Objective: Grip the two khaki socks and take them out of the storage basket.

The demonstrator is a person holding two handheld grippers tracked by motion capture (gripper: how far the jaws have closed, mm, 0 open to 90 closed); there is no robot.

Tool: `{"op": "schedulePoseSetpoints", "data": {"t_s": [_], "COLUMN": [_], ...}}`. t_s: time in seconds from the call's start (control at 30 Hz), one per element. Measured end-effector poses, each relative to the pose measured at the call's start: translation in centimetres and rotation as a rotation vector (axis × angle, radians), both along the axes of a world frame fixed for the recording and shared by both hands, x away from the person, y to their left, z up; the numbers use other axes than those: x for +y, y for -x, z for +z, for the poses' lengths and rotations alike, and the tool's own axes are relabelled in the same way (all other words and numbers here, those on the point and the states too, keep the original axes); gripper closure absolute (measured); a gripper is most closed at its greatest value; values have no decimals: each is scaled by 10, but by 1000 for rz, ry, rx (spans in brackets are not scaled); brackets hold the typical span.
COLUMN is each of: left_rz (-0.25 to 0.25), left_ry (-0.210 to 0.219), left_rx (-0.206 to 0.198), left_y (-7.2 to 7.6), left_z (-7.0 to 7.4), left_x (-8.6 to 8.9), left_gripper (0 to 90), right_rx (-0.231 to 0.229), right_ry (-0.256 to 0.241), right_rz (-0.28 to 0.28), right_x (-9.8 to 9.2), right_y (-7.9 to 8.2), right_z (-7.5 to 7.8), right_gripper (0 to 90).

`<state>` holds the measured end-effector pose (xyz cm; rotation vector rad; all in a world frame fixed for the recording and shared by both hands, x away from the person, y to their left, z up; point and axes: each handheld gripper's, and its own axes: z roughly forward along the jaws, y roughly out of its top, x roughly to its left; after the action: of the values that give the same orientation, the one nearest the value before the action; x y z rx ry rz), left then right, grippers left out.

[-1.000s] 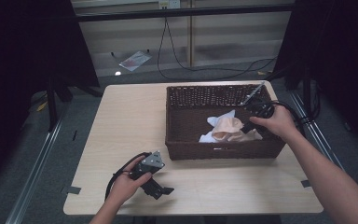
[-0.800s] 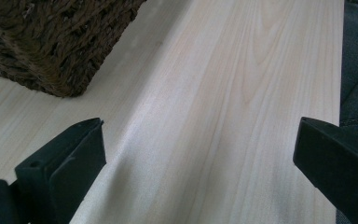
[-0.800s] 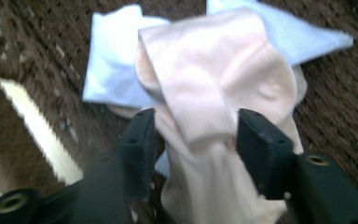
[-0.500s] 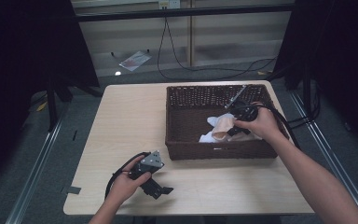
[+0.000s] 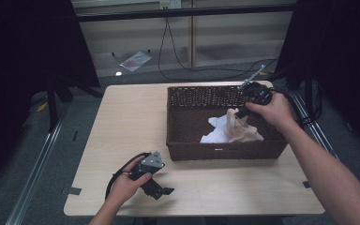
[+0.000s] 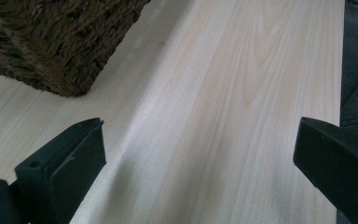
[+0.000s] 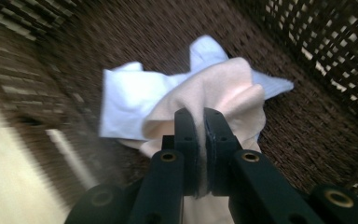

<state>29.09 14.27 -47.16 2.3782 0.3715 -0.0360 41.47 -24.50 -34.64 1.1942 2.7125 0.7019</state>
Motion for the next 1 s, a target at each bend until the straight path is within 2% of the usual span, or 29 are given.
{"op": "schedulePoseSetpoints", "data": {"t_s": [0.03, 0.07, 0.1, 0.23, 0.27, 0.37, 0.47, 0.5, 0.6, 0.7, 0.8, 1.0], "left_rz": [1, 1, -3, -4, -2, -1, 0, 0, -3, -5, -4, -2], "left_ry": [9, 9, 10, 7, 12, 8, -6, 6, 4, 6, 9, 12], "left_rx": [0, 0, 0, 0, 2, 5, 2, 3, 1, 0, 2, 0], "left_y": [0, 0, 0, 0, 0, 0, 0, 0, 0, 0, 0, 0], "left_z": [0, 0, 0, 0, 0, 0, 1, 0, 0, 0, 0, 0], "left_x": [0, 0, 0, 0, 0, 0, 0, -1, -1, -1, 0, 0], "left_gripper": [19, 19, 19, 19, 19, 19, 19, 19, 19, 19, 19, 19], "right_rx": [-11, -11, -22, -28, -28, -39, -39, -39, -42, -45, -45, -43], "right_ry": [-14, -14, -33, -45, -45, -68, -68, -78, -75, -105, -108, -154], "right_rz": [3, 3, 3, 15, 15, 26, 26, 29, 30, 43, 68, 128], "right_x": [-3, -3, -6, -10, -10, -15, -18, -20, -21, -22, -21, -21], "right_y": [2, 2, 5, 9, 9, 15, 18, 20, 21, 23, 28, 48], "right_z": [14, 14, 29, 50, 50, 68, 74, 77, 79, 82, 86, 93], "right_gripper": [865, 865, 865, 865, 865, 864, 864, 864, 864, 864, 863, 862]}}
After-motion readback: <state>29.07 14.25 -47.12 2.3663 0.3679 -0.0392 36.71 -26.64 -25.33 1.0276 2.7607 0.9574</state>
